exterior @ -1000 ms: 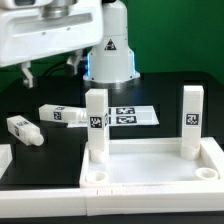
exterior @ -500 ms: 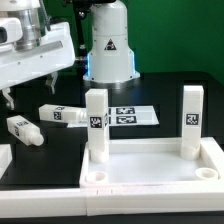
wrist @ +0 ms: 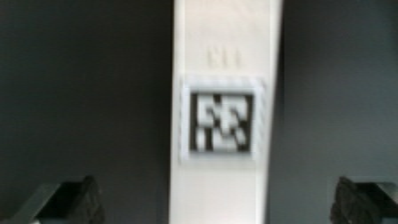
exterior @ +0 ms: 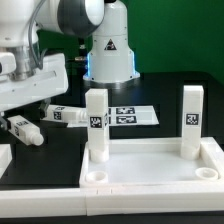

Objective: Assemble desk

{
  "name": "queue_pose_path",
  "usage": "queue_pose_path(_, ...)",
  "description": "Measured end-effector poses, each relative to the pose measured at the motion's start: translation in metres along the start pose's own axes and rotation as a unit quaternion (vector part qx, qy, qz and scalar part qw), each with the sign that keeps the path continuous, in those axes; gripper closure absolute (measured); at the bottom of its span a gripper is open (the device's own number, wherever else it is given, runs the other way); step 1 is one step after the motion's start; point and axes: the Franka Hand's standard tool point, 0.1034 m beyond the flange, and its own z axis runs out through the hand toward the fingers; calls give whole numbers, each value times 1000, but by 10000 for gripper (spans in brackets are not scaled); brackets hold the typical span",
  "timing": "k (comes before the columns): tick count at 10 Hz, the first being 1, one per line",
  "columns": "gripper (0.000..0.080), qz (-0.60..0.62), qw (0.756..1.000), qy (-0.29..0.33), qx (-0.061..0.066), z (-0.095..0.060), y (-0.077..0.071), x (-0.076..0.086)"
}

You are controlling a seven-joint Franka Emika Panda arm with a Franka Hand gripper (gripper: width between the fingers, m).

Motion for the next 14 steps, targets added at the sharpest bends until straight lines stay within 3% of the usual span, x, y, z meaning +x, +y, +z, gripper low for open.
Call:
queue_pose_path(1, 151, 1, 1000, -2, 3, 6, -3, 0)
queue_pose_path(4, 151, -3, 1000, -5, -6, 11, -1, -1)
queue_pose_path(6, 406, -6, 1000, -5, -6, 11, -1, -1)
queue_pose_path(7, 406, -11, 1000, -5, -6, 11, -1, -1)
queue_pose_path(8, 515, -45, 999, -7, -8, 9, -2, 3)
queue_pose_path(9, 515, -112, 994, -4, -18, -1, -11, 26)
queue_pose_path(10, 515, -196, 980, 7, -40, -11, -20, 46)
queue_pose_path(11, 515, -245, 968, 10, -50, -15, -26, 51)
queue_pose_path(14, 515, -328, 943, -3, -46, -10, -22, 41)
